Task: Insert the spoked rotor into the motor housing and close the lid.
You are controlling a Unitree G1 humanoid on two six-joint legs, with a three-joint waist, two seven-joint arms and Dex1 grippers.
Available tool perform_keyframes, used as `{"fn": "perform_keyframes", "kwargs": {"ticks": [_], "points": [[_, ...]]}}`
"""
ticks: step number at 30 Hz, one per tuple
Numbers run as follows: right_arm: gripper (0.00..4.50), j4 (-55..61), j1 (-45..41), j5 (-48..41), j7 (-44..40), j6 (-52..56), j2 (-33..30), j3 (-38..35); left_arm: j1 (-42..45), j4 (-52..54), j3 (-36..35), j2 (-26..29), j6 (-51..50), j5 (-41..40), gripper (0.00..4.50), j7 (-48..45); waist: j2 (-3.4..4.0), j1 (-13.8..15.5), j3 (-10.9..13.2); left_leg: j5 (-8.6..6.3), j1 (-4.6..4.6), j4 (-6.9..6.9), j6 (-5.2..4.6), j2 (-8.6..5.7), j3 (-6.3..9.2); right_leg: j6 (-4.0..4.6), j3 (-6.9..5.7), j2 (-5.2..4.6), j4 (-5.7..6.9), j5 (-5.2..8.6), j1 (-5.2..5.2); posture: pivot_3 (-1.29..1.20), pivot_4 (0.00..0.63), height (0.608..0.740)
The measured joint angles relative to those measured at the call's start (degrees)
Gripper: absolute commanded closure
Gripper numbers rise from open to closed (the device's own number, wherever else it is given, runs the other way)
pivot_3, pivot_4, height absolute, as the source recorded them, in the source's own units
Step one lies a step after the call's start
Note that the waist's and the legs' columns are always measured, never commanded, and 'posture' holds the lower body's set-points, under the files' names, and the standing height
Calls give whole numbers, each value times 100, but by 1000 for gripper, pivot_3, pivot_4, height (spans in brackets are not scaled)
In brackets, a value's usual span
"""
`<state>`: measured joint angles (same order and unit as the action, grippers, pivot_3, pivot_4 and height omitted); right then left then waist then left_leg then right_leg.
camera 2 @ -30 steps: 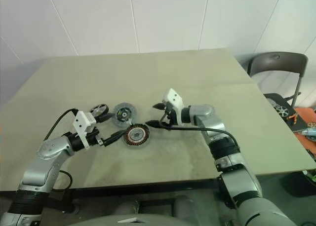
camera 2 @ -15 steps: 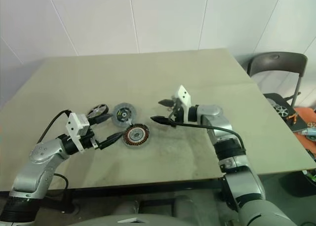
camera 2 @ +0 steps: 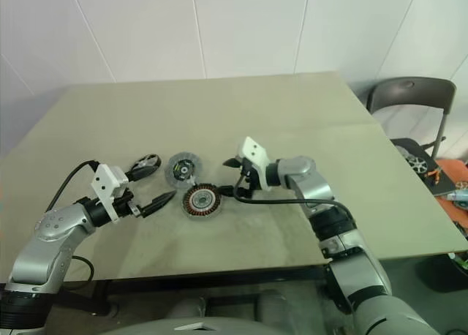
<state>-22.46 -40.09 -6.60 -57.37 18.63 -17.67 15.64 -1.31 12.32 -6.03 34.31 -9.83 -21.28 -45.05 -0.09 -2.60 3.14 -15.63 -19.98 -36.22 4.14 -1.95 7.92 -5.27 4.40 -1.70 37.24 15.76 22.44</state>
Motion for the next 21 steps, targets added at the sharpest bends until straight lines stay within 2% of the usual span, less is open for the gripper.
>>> {"fn": "perform_keyframes", "kwargs": {"ticks": [2, 5, 9, 15, 21], "points": [[29, -739, -419, 365, 668, -100, 148, -12, 17, -3, 9, -7, 2, 9, 0, 15, -1, 6, -1, 0, 8, 0, 0, 0, 0, 6, 0, 2, 1, -1, -5, 0, 0, 740], [29, -1540, -661, 602, 1167, -151, 280, -43, 21, -7, 11, -14, 3, 28, 0, 33, -2, 25, -1, 0, 3, 4, 0, 0, 2, 5, -1, 1, -4, -2, -5, 0, 0, 740], [29, -2008, -650, 692, 1183, -168, 310, -46, 46, -7, 19, -62, 4, 51, 0, 57, -2, 3, -1, 0, -29, 4, 0, -1, 0, 4, 2, -2, -7, -3, 25, 0, 0, 740], [29, -848, -277, -51, 104, -278, 372, -275, 130, -29, 68, -91, 12, 66, 0, 48, 0, -11, 0, 0, -26, 6, 0, 3, 3, 3, 0, 2, 2, -3, 28, 0, 0, 740], [29, 58, -27, -250, -523, -164, 198, -132, 152, -131, 69, -89, 18, 69, 0, 4, 0, 14, 0, 0, -9, -4, 0, 0, 2, 3, -2, 1, -1, -2, 3, 0, 0, 740]]}}
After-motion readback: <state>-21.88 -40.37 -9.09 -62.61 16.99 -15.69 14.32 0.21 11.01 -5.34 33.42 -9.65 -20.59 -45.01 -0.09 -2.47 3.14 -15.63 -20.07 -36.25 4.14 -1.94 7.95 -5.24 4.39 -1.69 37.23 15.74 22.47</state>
